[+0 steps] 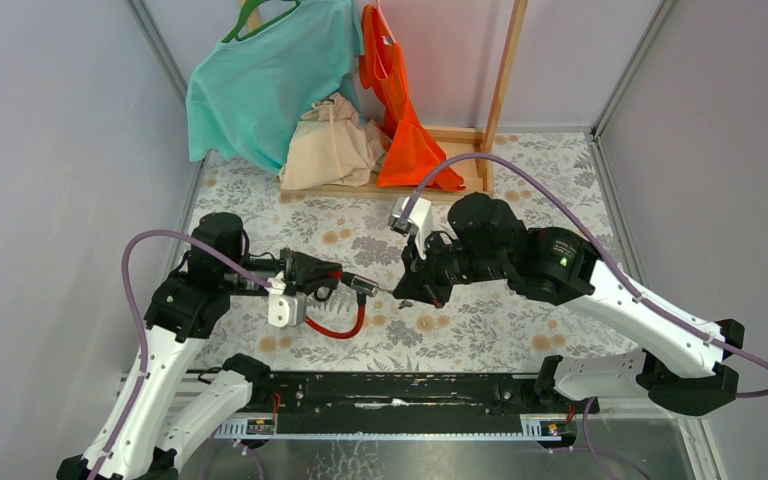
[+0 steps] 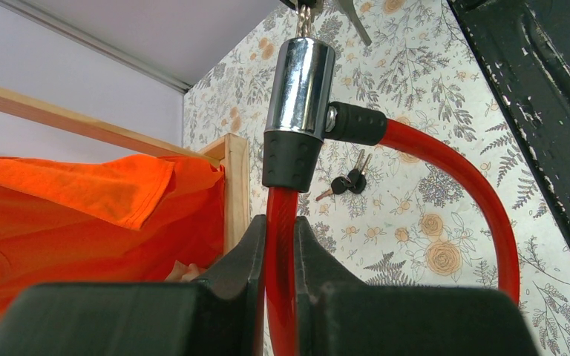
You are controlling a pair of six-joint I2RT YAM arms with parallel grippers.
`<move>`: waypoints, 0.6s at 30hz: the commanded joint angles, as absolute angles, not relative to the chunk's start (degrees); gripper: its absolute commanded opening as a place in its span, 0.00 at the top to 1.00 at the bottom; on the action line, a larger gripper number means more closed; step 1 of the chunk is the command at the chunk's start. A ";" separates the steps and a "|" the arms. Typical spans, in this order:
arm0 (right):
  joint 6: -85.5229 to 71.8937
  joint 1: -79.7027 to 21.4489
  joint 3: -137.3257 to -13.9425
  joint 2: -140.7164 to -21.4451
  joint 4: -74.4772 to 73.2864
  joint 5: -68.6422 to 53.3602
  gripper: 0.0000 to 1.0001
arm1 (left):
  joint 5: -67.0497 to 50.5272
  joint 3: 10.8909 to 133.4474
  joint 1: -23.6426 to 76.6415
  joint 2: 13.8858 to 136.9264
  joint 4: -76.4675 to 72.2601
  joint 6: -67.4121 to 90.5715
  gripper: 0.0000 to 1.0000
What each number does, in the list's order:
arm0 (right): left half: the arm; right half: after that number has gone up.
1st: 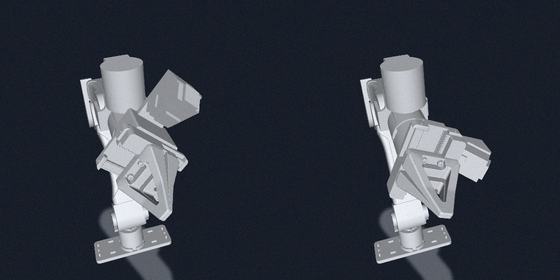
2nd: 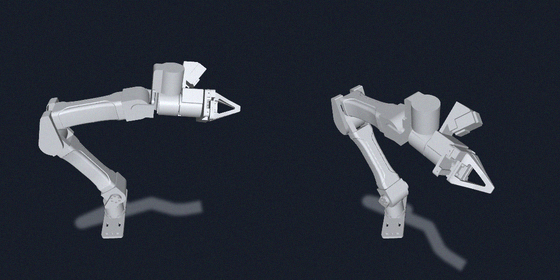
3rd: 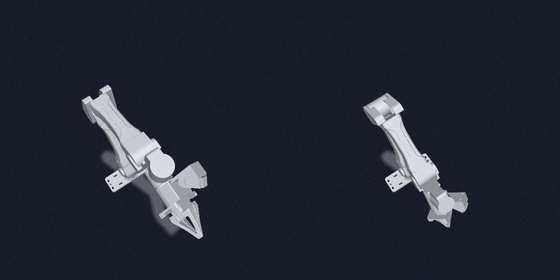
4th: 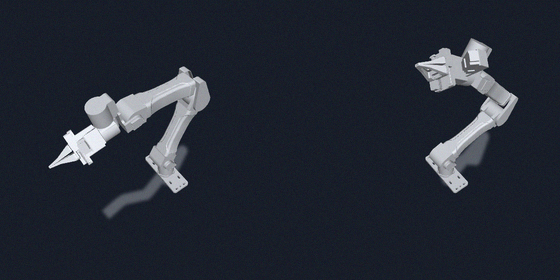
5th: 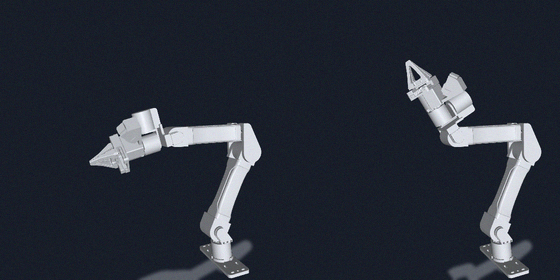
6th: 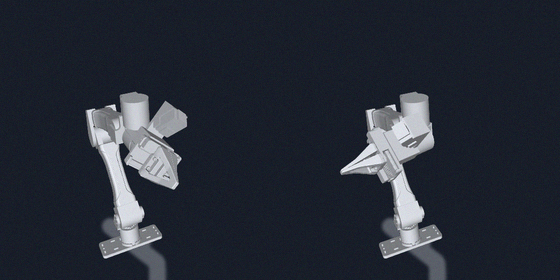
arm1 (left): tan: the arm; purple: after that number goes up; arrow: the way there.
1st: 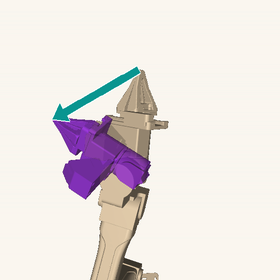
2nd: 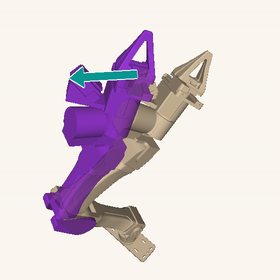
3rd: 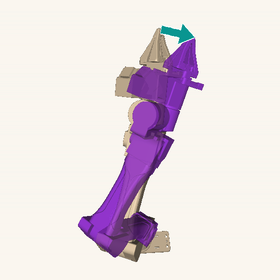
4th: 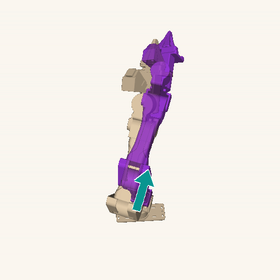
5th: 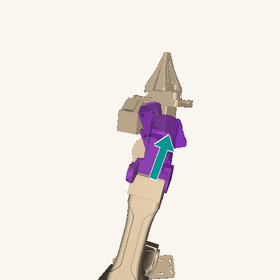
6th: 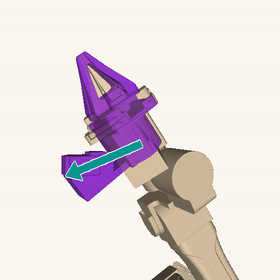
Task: Unlock with the key
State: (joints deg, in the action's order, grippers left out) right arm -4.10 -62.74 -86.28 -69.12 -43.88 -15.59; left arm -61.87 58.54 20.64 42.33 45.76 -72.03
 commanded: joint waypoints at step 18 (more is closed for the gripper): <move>-4.16 -63.69 -88.34 -70.86 -38.01 -12.21 1.00 | -62.58 59.50 21.01 41.81 41.40 -71.31 1.00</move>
